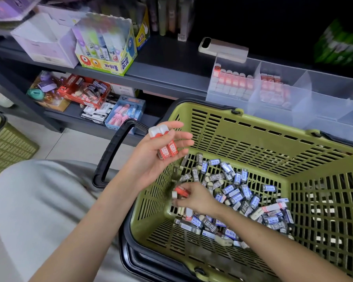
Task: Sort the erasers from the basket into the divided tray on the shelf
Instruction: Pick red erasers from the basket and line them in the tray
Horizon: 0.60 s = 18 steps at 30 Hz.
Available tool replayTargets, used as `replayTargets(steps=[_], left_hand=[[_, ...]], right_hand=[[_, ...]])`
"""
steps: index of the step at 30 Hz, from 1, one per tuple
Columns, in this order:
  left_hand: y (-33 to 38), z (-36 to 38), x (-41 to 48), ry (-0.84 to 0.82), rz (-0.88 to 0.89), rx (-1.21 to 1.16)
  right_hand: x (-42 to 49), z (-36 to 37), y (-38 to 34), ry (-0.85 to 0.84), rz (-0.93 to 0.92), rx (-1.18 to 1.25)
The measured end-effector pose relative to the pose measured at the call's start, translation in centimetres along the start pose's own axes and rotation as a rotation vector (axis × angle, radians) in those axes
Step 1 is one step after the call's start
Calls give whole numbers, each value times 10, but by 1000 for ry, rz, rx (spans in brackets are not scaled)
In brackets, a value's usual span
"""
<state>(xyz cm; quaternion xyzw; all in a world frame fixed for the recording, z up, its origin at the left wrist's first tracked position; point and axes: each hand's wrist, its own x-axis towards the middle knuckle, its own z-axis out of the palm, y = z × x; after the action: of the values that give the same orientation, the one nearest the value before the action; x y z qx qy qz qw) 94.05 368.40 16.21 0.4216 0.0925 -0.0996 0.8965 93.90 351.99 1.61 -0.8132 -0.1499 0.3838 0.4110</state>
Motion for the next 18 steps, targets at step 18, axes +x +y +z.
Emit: replayTargets(steps=[18], left_hand=[[-40,61,24,138,-649,-41]], right_hand=[[-83,-119,-81,410,-125,718]])
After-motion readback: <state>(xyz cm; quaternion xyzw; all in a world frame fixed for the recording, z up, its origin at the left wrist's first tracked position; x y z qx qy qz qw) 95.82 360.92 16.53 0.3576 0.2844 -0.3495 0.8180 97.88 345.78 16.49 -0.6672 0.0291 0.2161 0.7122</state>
